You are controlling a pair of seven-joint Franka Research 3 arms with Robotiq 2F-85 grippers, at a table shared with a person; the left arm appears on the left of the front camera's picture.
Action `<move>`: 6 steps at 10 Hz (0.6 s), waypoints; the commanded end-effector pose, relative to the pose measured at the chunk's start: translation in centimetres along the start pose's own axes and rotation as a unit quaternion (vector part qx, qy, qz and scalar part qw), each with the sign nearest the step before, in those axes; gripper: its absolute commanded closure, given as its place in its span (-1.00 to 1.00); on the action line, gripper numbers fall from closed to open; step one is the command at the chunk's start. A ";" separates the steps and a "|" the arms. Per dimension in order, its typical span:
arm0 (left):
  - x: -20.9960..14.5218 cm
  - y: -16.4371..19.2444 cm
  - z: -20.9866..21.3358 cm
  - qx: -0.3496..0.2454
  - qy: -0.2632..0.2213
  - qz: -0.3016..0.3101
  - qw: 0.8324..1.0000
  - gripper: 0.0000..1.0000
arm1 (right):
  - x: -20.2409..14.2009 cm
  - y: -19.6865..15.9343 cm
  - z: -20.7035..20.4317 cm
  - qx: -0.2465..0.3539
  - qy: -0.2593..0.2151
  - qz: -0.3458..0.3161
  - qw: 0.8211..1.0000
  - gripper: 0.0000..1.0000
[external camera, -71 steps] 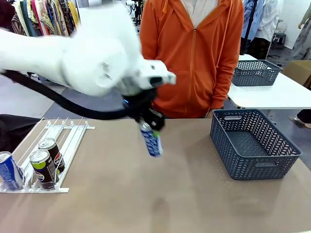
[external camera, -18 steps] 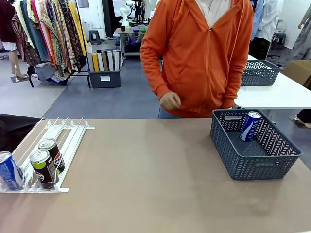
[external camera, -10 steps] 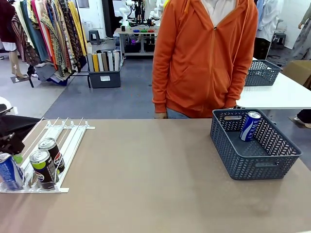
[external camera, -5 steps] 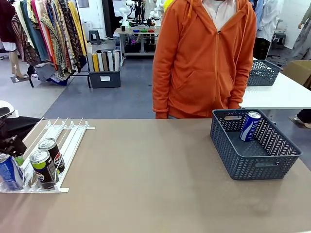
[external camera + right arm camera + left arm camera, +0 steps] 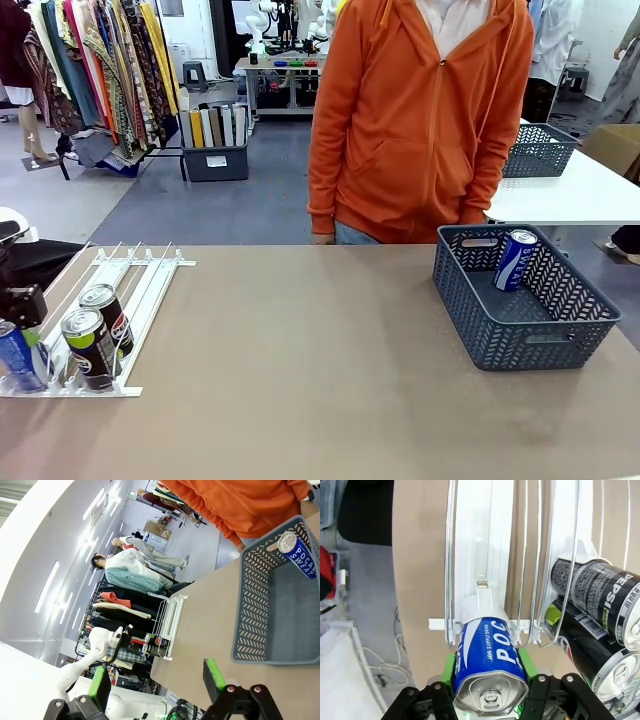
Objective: Retrieve and store the cans from the dispenser.
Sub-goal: Pick up the last remaining can from one row of the Automatic Can Dispenser and place it in the middle of the table.
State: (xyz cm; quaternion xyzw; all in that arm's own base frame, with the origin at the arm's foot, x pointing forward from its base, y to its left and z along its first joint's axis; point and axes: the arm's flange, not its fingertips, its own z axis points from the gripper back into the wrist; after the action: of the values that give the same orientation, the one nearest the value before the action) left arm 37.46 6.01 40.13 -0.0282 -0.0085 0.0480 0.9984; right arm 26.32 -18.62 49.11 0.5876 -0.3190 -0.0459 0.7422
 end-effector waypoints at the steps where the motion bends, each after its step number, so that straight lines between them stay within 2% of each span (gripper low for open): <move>1: -0.4 -0.4 -0.5 0.006 -0.004 0.007 1.000 1.00 | 0.3 0.3 -0.2 0.012 -0.010 0.006 1.000 -1.00; 4: -0.5 -0.4 0.0 0.006 -0.013 0.003 1.000 1.00 | 0.3 0.3 -0.2 0.012 -0.010 0.006 1.000 -1.00; 6: -1.4 -0.3 3.5 0.035 -0.050 -0.002 0.998 1.00 | 0.3 0.3 -0.2 0.012 -0.010 0.006 1.000 -1.00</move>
State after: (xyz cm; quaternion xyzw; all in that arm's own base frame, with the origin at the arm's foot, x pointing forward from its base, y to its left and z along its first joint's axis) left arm 37.18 6.01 41.43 -0.0193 -0.0238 0.0427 0.9986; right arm 26.32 -18.62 49.11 0.5876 -0.3190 -0.0460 0.7422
